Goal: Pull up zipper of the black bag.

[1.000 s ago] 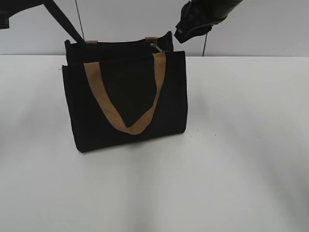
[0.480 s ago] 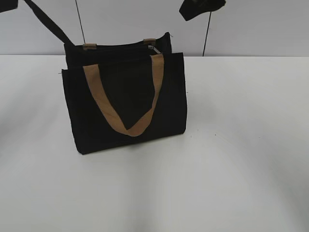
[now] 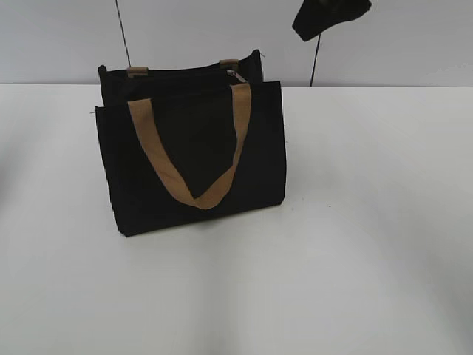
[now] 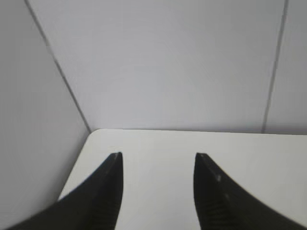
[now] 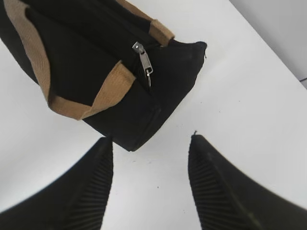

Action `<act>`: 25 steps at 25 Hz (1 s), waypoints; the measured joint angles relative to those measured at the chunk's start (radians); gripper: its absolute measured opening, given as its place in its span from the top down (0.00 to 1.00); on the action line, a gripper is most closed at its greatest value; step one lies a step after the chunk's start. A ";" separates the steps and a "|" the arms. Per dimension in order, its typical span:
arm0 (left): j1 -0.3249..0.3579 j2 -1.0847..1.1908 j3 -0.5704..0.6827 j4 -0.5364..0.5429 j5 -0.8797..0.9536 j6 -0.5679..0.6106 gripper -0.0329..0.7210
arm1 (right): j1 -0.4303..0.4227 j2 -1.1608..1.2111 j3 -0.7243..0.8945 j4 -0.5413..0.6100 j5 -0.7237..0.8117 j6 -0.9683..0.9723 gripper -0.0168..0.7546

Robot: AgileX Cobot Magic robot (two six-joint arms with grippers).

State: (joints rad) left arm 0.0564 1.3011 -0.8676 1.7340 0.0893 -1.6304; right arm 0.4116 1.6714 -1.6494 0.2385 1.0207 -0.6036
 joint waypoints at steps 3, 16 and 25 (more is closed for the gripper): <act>0.000 0.005 0.024 -0.058 0.039 0.061 0.47 | 0.000 -0.004 0.000 -0.004 0.012 0.000 0.47; -0.098 0.062 0.015 -1.362 0.389 1.154 0.47 | 0.000 -0.020 0.000 -0.059 0.051 0.067 0.47; -0.185 0.062 -0.133 -1.661 0.687 1.331 0.47 | -0.083 -0.020 0.000 -0.264 0.186 0.495 0.48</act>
State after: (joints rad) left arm -0.1291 1.3632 -1.0008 0.0732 0.7758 -0.2992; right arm 0.3285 1.6510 -1.6494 -0.0253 1.2067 -0.1085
